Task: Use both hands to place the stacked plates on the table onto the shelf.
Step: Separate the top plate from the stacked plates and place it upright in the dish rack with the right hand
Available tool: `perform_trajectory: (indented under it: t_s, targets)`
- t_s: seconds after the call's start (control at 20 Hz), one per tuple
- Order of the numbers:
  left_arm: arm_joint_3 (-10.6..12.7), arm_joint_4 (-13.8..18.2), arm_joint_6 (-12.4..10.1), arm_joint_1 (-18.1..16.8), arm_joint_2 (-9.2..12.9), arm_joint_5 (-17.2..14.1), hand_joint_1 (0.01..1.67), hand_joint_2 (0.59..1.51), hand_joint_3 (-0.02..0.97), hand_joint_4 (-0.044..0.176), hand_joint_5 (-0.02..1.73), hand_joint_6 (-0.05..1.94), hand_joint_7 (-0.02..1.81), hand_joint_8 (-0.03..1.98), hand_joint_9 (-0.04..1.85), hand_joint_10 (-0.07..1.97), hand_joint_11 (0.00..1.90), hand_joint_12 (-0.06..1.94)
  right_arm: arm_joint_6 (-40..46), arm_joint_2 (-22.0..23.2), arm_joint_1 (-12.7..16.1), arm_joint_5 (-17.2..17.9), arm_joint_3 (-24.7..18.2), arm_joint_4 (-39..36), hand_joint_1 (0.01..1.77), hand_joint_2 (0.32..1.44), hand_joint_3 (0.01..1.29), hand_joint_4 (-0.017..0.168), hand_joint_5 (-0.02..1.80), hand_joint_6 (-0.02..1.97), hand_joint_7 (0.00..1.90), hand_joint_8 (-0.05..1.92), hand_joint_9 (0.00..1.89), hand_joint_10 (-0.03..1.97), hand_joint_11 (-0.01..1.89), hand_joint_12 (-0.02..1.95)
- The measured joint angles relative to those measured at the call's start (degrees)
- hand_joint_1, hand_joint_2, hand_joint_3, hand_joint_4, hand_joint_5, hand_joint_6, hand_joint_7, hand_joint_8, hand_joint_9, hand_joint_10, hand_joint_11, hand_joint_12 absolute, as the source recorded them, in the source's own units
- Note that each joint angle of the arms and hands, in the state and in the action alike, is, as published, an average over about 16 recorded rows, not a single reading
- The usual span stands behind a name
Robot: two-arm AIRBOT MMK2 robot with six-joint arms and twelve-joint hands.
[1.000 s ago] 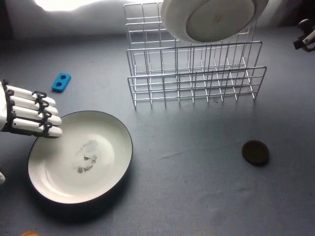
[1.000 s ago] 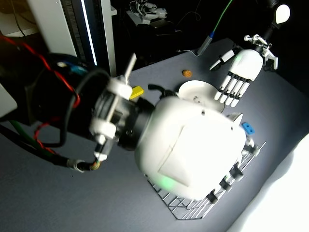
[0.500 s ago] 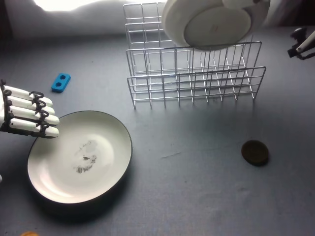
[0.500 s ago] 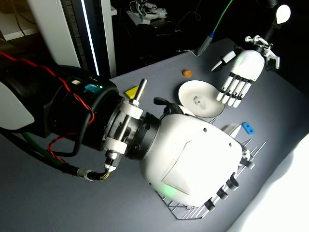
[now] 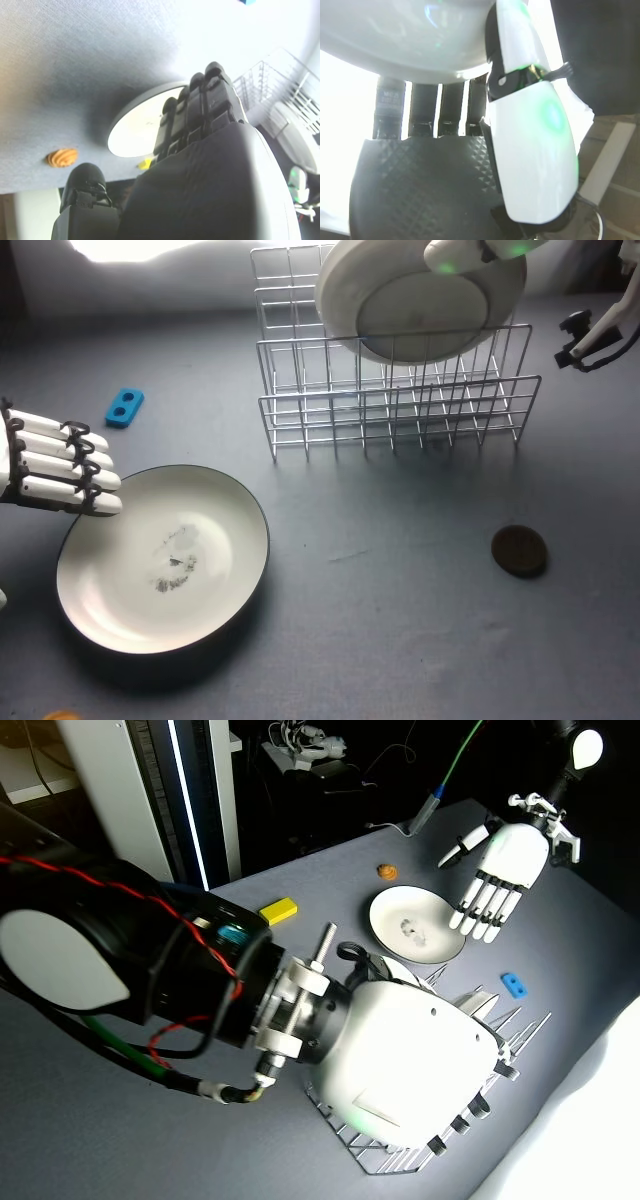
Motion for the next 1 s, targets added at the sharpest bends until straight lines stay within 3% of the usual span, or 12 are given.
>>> perform_trajectory:
  t_s: [0.5, 0.75, 1.0]
  targets:
    - [0.11, 0.04, -0.79, -0.55, 0.01, -0.78, 0.02, 1.122, 0.016, 0.002, 0.02, 0.01, 0.02, -0.01, 0.02, 0.01, 0.02, 0.01, -0.19, -2.40, -2.60, 0.55, 2.84, 0.57, 1.30, 1.04, 0.01, -0.006, 0.86, 0.99, 0.98, 0.92, 1.00, 0.91, 0.86, 1.24]
    - [0.11, 0.08, -0.97, -0.74, 0.01, -0.97, 0.01, 1.122, 0.016, 0.002, 0.02, 0.01, 0.02, -0.01, 0.02, 0.01, 0.02, 0.01, -0.23, -2.67, -3.61, 1.08, 3.31, 0.68, 1.29, 1.05, 0.01, -0.005, 0.86, 1.00, 0.98, 0.92, 0.98, 0.85, 0.83, 1.26]
    - [0.10, 0.17, -1.07, -0.85, 0.01, -1.08, 0.02, 1.122, 0.016, 0.002, 0.02, 0.01, 0.02, -0.01, 0.02, 0.01, 0.02, 0.01, -0.24, -2.58, -3.99, 1.77, 3.44, 0.76, 1.27, 1.06, 0.01, -0.005, 0.85, 0.90, 0.99, 0.68, 0.98, 0.60, 0.79, 1.27]
